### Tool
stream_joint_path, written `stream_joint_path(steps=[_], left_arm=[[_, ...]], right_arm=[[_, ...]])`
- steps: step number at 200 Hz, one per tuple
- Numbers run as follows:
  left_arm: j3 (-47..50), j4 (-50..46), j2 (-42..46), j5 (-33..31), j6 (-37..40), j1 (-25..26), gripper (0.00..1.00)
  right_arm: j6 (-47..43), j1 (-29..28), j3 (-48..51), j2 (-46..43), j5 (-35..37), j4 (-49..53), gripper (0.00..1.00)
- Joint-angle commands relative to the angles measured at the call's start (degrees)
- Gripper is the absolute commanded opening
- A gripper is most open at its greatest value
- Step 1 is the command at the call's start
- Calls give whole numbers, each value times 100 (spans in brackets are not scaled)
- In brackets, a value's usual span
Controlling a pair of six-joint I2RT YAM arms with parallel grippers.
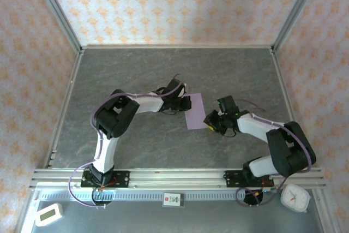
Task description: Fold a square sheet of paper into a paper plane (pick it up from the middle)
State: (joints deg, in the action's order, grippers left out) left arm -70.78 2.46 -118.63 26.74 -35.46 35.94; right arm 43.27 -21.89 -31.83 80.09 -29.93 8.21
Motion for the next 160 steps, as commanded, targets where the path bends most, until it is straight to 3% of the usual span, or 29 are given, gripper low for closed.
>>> stream_joint_path(steps=[1,133,160], left_arm=[[222,-396,-222,-134,154,-35,0],[232,-329,-255,-73,154,-34,0],[230,-317,-256,-73,154,-35,0]], right_arm=[[-83,-107,-95,116,172,200,29],[320,-349,-804,643,-383,-612,20],[392,-358,-914,652,-470,-732,33]])
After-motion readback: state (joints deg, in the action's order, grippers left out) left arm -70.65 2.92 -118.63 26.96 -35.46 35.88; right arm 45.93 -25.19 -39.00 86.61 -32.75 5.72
